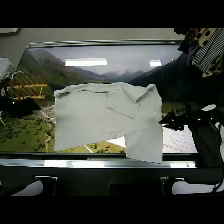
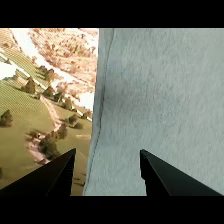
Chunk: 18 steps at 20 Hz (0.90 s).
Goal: Fold the clothes and pants, and hang the long-sleeved shirts on hangers.
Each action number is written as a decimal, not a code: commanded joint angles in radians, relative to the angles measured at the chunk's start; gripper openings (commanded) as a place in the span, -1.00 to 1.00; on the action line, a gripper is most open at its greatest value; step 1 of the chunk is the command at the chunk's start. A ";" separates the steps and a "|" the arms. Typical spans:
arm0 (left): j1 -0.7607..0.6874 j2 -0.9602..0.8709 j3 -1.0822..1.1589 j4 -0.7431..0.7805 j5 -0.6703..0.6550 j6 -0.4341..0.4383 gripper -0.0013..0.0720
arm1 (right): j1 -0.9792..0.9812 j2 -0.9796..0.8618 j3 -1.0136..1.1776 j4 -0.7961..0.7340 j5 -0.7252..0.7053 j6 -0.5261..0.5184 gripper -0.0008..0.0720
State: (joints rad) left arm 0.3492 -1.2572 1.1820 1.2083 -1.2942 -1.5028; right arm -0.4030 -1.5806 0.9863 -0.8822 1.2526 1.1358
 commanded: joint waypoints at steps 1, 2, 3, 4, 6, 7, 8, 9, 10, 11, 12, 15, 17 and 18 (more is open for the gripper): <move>0.040 0.056 -0.063 -0.009 0.003 0.000 0.34 | 0.051 -0.004 -0.028 -0.020 -0.055 -0.014 0.21; 0.056 0.068 -0.080 -0.018 0.003 0.000 0.50 | 0.066 -0.004 -0.029 -0.020 -0.052 -0.013 0.20; 0.077 0.083 -0.109 -0.032 0.003 0.001 0.51 | 0.084 -0.004 -0.029 -0.020 -0.044 -0.009 0.14; 0.104 0.105 -0.152 -0.054 0.004 0.007 0.51 | 0.096 -0.003 -0.029 -0.019 -0.029 0.000 -0.16; 0.158 0.161 -0.267 -0.093 0.005 0.039 0.51 | 0.096 0.005 -0.029 -0.002 0.016 0.002 -0.87; 0.183 0.193 -0.335 -0.111 0.005 0.059 0.51 | 0.096 0.018 -0.029 -0.004 0.029 0.001 -0.88; 0.202 0.223 -0.399 -0.124 0.011 0.076 0.51 | 0.096 0.036 -0.029 -0.004 0.035 0.003 -0.88; 0.217 0.251 -0.467 -0.132 0.021 0.089 0.51 | 0.096 0.055 -0.029 -0.003 0.036 0.010 -0.88; 0.225 0.267 -0.523 -0.132 0.027 0.090 0.51 | 0.096 0.076 -0.029 -0.001 0.036 0.014 -0.88; 0.229 0.273 -0.578 -0.135 0.027 0.090 0.51 | 0.096 0.095 -0.029 -0.001 0.037 0.026 -0.88; 0.229 0.272 -0.623 -0.137 0.029 0.090 0.51 | 0.096 0.113 -0.029 -0.001 0.043 0.033 -0.88; 0.229 0.271 -0.718 -0.159 0.056 0.095 0.51 | 0.096 0.146 -0.029 -0.001 0.077 0.040 -0.88; 0.229 0.271 -0.750 -0.170 0.082 0.103 0.51 | 0.096 0.162 -0.029 -0.001 0.095 0.043 -0.88; 0.229 0.270 -0.761 -0.178 0.094 0.112 0.51 | 0.096 0.170 -0.029 -0.001 0.100 0.047 -0.88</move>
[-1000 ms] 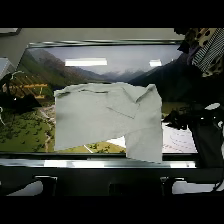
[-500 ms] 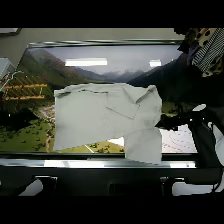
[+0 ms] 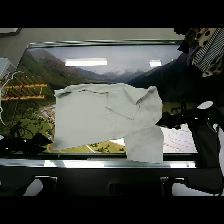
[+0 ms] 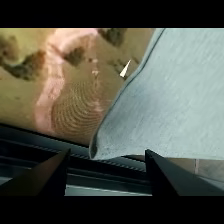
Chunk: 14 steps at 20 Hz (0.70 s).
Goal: Fold the clothes and pants, and hang the long-sleeved shirts on hangers.
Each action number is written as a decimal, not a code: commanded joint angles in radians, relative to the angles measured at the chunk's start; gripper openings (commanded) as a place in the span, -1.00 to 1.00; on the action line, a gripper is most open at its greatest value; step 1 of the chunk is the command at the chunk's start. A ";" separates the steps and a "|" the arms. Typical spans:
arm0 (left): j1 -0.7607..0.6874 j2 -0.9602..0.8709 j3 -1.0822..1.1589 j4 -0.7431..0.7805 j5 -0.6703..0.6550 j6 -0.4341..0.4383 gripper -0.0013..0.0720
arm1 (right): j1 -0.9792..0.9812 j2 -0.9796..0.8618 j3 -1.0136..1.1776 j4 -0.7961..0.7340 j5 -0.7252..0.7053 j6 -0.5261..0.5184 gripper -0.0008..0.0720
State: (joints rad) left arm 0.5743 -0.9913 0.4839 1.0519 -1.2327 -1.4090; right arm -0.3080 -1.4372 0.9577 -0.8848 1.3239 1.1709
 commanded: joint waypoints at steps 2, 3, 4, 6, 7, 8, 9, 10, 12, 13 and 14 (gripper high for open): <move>0.002 0.005 -0.071 -0.033 0.056 0.026 0.51 | 0.001 0.037 0.000 0.002 0.035 0.016 -0.88; 0.002 0.005 -0.073 -0.033 0.063 0.027 0.51 | 0.001 0.041 0.000 0.002 0.039 0.019 -0.88; 0.002 0.003 -0.073 -0.033 0.069 0.034 0.51 | 0.001 0.045 0.000 0.003 0.040 0.020 -0.88; 0.002 -0.013 -0.073 -0.042 0.079 0.041 0.51 | 0.001 0.051 0.000 0.006 0.044 0.021 -0.88; 0.002 -0.025 -0.073 -0.051 0.082 0.042 0.48 | 0.001 0.053 0.000 0.009 0.045 0.022 -0.88; 0.002 -0.039 -0.073 -0.067 0.083 0.053 0.48 | 0.001 0.057 0.000 0.010 0.045 0.023 -0.88; 0.001 -0.051 -0.073 -0.084 0.082 0.067 0.47 | 0.001 0.062 0.000 0.010 0.047 0.023 -0.88; 0.000 -0.062 -0.073 -0.092 0.083 0.075 0.47 | 0.001 0.069 0.000 0.010 0.047 0.023 -0.88; -0.003 -0.077 -0.073 -0.092 0.095 0.078 0.40 | 0.001 0.087 0.000 0.009 0.046 0.023 -0.88; -0.003 -0.082 -0.073 -0.092 0.105 0.078 0.21 | 0.001 0.097 0.000 0.009 0.047 0.023 -0.88; -0.006 -0.084 -0.073 -0.097 0.116 0.078 0.07 | 0.001 0.107 0.000 0.009 0.048 0.023 -0.88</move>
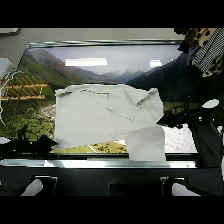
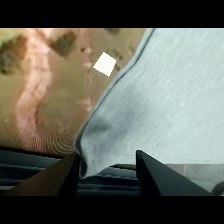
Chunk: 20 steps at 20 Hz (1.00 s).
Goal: Fold the clothes and pants, and hang the long-sleeved shirts on hangers.
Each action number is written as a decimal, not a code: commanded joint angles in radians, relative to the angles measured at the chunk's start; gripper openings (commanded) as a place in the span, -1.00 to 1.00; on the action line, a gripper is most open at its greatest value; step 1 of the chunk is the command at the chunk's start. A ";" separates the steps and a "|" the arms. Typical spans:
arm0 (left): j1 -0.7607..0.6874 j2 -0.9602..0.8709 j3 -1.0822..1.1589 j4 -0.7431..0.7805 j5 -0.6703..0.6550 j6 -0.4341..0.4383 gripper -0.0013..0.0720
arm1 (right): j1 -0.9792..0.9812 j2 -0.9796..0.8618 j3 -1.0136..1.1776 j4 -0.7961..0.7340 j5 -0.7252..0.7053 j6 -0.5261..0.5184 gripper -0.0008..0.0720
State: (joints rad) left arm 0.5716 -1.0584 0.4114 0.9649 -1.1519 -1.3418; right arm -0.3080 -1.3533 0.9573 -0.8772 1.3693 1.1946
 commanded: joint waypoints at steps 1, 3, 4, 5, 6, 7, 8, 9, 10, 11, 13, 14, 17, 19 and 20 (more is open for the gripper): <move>-0.013 -0.019 -0.001 -0.014 0.047 0.011 0.05 | 0.001 0.035 0.000 0.002 0.009 -0.001 -0.88; -0.049 -0.026 -0.001 -0.016 0.068 0.011 -0.05 | 0.001 0.051 0.000 0.002 0.031 0.000 -0.88; -0.068 -0.027 0.000 -0.016 0.073 0.012 -0.63 | 0.002 0.057 0.000 0.002 0.042 0.003 -0.88; -0.086 -0.027 0.001 -0.020 0.080 0.019 -0.92 | 0.002 0.061 0.000 0.003 0.057 0.003 -0.88; -0.098 -0.027 0.006 -0.026 0.081 0.019 -0.92 | 0.002 0.065 0.000 0.004 0.074 0.003 -0.88; -0.106 -0.026 0.021 -0.029 0.081 0.019 -0.92 | 0.002 0.072 0.000 0.006 0.084 0.003 -0.88; -0.106 -0.021 0.043 -0.041 0.079 0.019 -0.92 | 0.002 0.085 0.000 0.020 0.082 0.003 -0.88; -0.106 -0.014 0.076 -0.053 0.077 0.018 -0.92 | 0.002 0.106 0.000 0.048 0.067 0.000 -0.88; -0.106 -0.006 0.125 -0.069 0.075 0.018 -0.93 | 0.002 0.133 0.000 0.091 0.043 -0.013 -0.89; -0.106 0.000 0.189 -0.094 0.066 0.018 -0.93 | 0.002 0.160 0.004 0.143 0.016 -0.031 -0.89; -0.106 0.001 0.355 -0.137 0.034 0.014 -0.93 | 0.002 0.212 0.031 0.231 -0.040 -0.059 -0.89; -0.106 0.001 0.458 -0.150 0.020 -0.002 -0.93 | 0.002 0.236 0.061 0.253 -0.061 -0.066 -0.89; -0.106 0.003 0.797 -0.147 -0.024 -0.051 -0.93 | 0.002 0.298 0.216 0.257 -0.051 -0.063 -0.89; -0.106 0.016 1.027 -0.117 -0.050 -0.110 -0.93 | 0.002 0.363 0.340 0.253 -0.021 -0.035 -0.89; -0.106 0.029 1.129 -0.089 -0.063 -0.150 -0.93 | 0.002 0.406 0.406 0.239 0.006 -0.004 -0.89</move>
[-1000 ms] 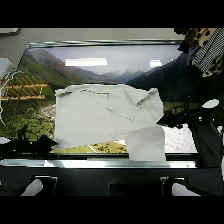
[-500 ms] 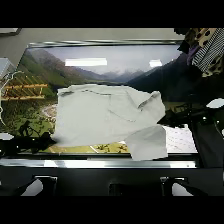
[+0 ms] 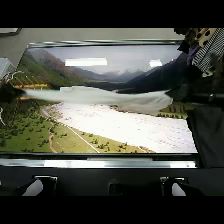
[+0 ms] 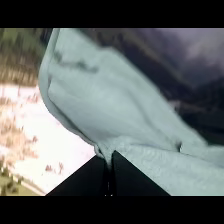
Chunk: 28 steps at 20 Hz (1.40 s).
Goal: Fold the clothes and pants, and hang the long-sleeved shirts on hangers.
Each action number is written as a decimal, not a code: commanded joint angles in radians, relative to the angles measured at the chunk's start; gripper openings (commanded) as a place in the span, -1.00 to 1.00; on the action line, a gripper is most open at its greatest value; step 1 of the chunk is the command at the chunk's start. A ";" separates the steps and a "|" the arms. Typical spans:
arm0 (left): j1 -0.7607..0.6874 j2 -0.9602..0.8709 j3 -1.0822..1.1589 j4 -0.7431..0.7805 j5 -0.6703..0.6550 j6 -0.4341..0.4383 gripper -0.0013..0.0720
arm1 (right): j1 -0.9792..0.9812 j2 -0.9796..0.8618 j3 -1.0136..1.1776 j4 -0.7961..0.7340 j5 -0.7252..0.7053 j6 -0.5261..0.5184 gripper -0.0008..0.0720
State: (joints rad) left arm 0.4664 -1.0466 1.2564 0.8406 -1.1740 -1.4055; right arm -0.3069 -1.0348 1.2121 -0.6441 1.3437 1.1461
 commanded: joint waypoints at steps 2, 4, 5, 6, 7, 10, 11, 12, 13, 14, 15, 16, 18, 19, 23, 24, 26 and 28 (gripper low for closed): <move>0.000 0.062 0.461 0.116 -0.072 -0.187 -0.93 | 0.001 0.187 0.271 -0.033 0.084 0.105 -0.89; 0.000 0.132 0.583 0.217 -0.106 -0.298 -0.93 | 0.001 0.299 0.382 -0.088 0.097 0.184 -0.89; 0.000 0.175 0.622 0.277 -0.123 -0.349 -0.93 | 0.001 0.350 0.433 -0.126 0.087 0.227 -0.89; 0.000 0.220 0.643 0.334 -0.140 -0.394 -0.93 | 0.001 0.397 0.483 -0.179 0.064 0.278 -0.89; 0.000 0.268 0.650 0.396 -0.153 -0.440 -0.93 | 0.001 0.430 0.524 -0.230 0.040 0.332 -0.89; 0.000 0.372 0.649 0.529 -0.208 -0.507 -0.93 | 0.001 0.447 0.636 -0.292 0.008 0.437 -0.89; 0.000 0.388 0.649 0.552 -0.220 -0.507 -0.93 | 0.000 0.438 0.657 -0.282 0.000 0.465 -0.89; 0.000 0.393 0.649 0.567 -0.233 -0.506 -0.93 | 0.001 0.422 0.674 -0.277 -0.003 0.488 -0.89; 0.000 0.388 0.647 0.572 -0.246 -0.504 -0.93 | 0.001 0.406 0.678 -0.277 -0.005 0.507 -0.89; 0.000 0.375 0.639 0.565 -0.252 -0.502 -0.93 | 0.001 0.382 0.678 -0.275 0.000 0.526 -0.89; 0.000 0.357 0.624 0.536 -0.252 -0.482 -0.93 | 0.001 0.354 0.678 -0.266 0.005 0.544 -0.89; 0.000 0.328 0.601 0.487 -0.253 -0.435 -0.93 | 0.001 0.315 0.678 -0.253 0.019 0.555 -0.89; 0.000 0.249 0.540 0.370 -0.253 -0.355 -0.93 | 0.001 0.213 0.678 -0.251 0.079 0.591 -0.89; -0.001 0.198 0.501 0.315 -0.252 -0.318 -0.93 | 0.001 0.148 0.677 -0.251 0.124 0.598 -0.89; -0.066 -0.085 0.340 0.240 -0.131 -0.188 -0.93 | 0.011 -0.135 0.532 -0.252 0.151 0.556 -0.89; -0.103 -0.173 0.320 0.242 -0.061 -0.160 -0.93 | 0.035 -0.200 0.477 -0.280 0.102 0.516 -0.89; -0.176 -0.361 0.329 0.259 0.053 -0.145 -0.93 | 0.116 -0.340 0.381 -0.314 -0.034 0.451 -0.89; -0.238 -0.542 0.369 0.264 0.154 -0.122 -0.93 | 0.185 -0.494 0.363 -0.346 -0.178 0.428 -0.89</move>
State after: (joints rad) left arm 0.3096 -1.3560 1.6165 1.1175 -1.1843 -1.5852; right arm -0.2008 -1.3357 1.6417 -0.9535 1.3357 1.6329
